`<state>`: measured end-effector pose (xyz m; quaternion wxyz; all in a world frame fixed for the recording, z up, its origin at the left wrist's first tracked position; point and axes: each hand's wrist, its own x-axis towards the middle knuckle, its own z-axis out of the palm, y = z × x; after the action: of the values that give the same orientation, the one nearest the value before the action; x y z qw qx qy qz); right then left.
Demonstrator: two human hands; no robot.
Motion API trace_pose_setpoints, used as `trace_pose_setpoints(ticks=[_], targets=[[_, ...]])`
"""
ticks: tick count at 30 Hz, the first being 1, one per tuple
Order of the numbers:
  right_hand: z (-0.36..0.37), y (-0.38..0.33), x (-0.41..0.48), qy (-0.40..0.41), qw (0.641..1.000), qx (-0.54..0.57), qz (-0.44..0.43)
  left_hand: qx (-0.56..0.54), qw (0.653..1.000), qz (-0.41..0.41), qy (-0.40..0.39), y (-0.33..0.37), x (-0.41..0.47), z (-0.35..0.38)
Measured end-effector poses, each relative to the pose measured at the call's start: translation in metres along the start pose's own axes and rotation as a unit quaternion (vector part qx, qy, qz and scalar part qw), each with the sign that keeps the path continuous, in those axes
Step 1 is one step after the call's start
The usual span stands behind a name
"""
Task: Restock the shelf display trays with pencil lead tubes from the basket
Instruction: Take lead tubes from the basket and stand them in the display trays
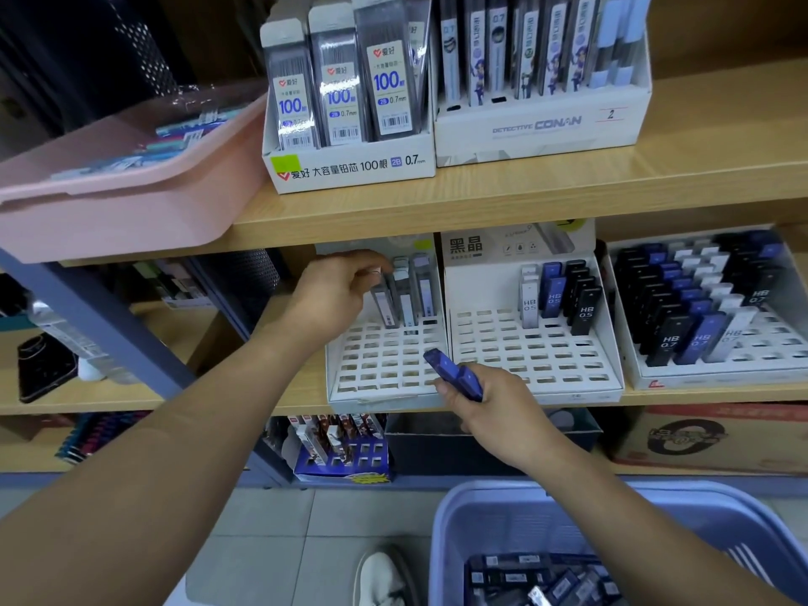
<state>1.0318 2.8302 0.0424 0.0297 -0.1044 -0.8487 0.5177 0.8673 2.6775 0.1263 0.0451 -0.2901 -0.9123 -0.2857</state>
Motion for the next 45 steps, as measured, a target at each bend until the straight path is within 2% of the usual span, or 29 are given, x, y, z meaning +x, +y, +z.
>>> trace_pose_setpoints(ticks=[4,10,14,17,19,20,21,23,25,30,35,39,43,45], targets=[[-0.001,-0.005,-0.001,0.001,1.000,0.000,0.009,-0.003,0.999,-0.022,0.049,-0.003,-0.001,0.008],[-0.001,-0.008,-0.003,0.013,0.999,0.026,0.042,0.056,0.995,0.026,0.083,0.001,-0.001,0.011],[-0.005,-0.018,-0.005,-0.016,0.980,0.160,0.116,0.082,0.994,0.012,0.066,0.002,0.001,0.009],[-0.019,-0.028,-0.010,-0.079,0.920,0.342,0.175,0.100,0.992,0.032,0.069,0.012,-0.008,0.006],[-0.031,-0.033,-0.015,-0.124,0.891,0.402,0.170,0.058,0.997,0.024,0.051,0.029,-0.018,0.000],[-0.035,-0.035,-0.018,-0.140,0.884,0.415,0.162,-0.019,1.000,-0.009,0.000,0.042,-0.024,-0.004],[-0.039,-0.036,-0.021,-0.151,0.881,0.421,0.154,-0.130,0.987,-0.050,-0.084,0.055,-0.030,-0.006],[-0.044,-0.040,-0.025,-0.152,0.882,0.423,0.141,-0.298,0.923,-0.094,-0.227,0.076,-0.043,-0.008],[-0.050,-0.043,-0.030,-0.136,0.886,0.420,0.138,-0.357,0.895,-0.082,-0.254,0.084,-0.050,-0.006],[-0.077,-0.048,-0.045,-0.107,0.891,0.418,0.143,-0.411,0.891,-0.110,-0.157,0.087,-0.051,-0.016],[-0.108,-0.056,-0.053,-0.021,0.928,0.354,0.117,-0.323,0.916,-0.077,-0.226,0.100,-0.058,-0.024],[-0.122,-0.057,-0.057,0.021,0.937,0.329,0.113,-0.262,0.934,-0.052,-0.236,0.129,-0.068,-0.007],[-0.126,-0.048,-0.063,0.019,0.950,0.287,0.122,-0.284,0.915,-0.026,-0.287,0.150,-0.081,0.015],[-0.123,-0.040,-0.067,-0.001,0.946,0.290,0.146,-0.297,0.912,-0.022,-0.282,0.157,-0.083,0.022]])
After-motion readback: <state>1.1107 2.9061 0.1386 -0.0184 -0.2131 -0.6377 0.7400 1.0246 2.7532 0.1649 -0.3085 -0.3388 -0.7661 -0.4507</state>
